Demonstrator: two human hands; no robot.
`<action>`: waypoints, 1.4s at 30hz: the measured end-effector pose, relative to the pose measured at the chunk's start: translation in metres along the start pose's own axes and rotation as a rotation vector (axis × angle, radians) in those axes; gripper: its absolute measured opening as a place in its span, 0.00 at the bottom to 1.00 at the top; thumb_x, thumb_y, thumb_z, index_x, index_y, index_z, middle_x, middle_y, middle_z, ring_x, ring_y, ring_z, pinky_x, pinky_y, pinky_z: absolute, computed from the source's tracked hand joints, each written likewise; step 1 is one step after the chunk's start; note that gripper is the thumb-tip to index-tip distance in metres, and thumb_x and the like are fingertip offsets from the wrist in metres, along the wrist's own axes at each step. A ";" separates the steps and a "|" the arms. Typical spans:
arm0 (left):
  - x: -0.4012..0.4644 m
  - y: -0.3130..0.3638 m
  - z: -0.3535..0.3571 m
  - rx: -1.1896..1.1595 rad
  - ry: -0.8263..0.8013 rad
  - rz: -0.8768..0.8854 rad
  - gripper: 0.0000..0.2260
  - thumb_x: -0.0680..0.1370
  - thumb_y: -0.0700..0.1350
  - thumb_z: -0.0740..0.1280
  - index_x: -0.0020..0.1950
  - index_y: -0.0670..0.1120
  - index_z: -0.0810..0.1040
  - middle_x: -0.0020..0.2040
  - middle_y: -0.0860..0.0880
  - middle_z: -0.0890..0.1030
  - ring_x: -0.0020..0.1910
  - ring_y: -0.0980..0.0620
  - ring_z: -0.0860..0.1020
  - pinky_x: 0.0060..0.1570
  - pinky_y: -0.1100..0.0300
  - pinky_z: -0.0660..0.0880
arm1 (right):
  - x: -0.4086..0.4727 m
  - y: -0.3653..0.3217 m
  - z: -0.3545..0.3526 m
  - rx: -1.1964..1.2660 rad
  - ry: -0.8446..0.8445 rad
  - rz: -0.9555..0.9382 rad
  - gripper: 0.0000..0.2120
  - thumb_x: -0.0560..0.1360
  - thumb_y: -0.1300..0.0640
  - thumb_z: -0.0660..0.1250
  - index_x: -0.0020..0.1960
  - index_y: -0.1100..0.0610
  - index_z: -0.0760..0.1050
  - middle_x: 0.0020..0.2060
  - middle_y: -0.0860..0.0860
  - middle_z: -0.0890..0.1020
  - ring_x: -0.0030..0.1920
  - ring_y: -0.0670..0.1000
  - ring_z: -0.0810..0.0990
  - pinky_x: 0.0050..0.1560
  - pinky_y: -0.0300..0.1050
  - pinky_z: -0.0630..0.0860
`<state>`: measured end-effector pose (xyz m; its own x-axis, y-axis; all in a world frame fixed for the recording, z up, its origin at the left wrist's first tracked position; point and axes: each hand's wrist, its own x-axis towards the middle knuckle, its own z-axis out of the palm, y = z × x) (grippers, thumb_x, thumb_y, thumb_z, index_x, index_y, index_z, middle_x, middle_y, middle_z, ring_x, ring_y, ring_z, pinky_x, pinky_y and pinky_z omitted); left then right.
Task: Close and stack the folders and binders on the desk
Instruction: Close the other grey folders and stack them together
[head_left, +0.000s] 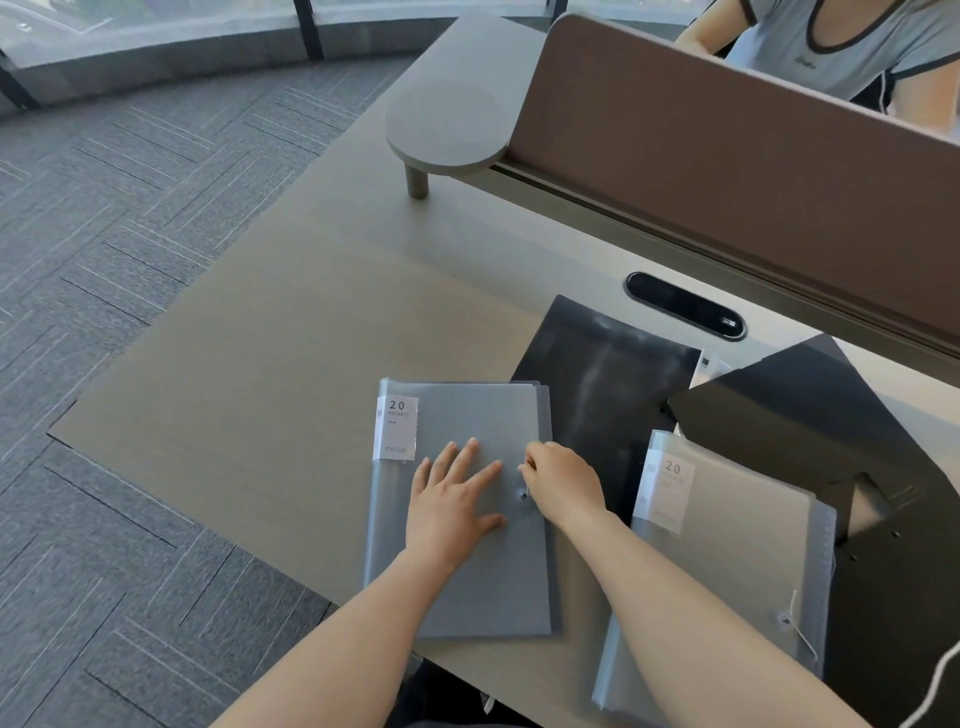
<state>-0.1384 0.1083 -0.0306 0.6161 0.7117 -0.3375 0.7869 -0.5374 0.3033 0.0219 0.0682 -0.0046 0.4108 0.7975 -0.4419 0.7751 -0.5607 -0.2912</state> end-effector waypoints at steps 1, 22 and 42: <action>0.001 -0.001 -0.002 0.009 -0.007 0.001 0.30 0.76 0.62 0.65 0.76 0.62 0.60 0.81 0.53 0.51 0.80 0.48 0.49 0.76 0.49 0.45 | -0.001 0.002 0.000 0.047 0.012 0.026 0.08 0.80 0.53 0.61 0.45 0.55 0.69 0.44 0.51 0.77 0.40 0.54 0.75 0.37 0.46 0.68; 0.009 -0.063 -0.046 -0.710 0.115 -0.846 0.26 0.67 0.56 0.75 0.59 0.43 0.77 0.56 0.42 0.80 0.58 0.39 0.76 0.54 0.50 0.74 | -0.025 0.009 0.010 0.650 0.071 0.424 0.18 0.66 0.68 0.58 0.30 0.52 0.52 0.28 0.51 0.54 0.34 0.52 0.52 0.35 0.47 0.48; 0.005 -0.030 -0.105 -1.479 0.131 -0.419 0.04 0.77 0.40 0.70 0.51 0.44 0.79 0.44 0.44 0.85 0.38 0.47 0.83 0.43 0.52 0.81 | -0.045 0.018 -0.025 1.150 0.195 0.351 0.12 0.80 0.50 0.62 0.53 0.58 0.76 0.41 0.46 0.79 0.44 0.49 0.75 0.42 0.42 0.69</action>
<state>-0.1625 0.1756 0.0521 0.2976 0.7678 -0.5674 0.1119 0.5622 0.8194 0.0296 0.0279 0.0306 0.6543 0.5278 -0.5416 -0.2296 -0.5437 -0.8072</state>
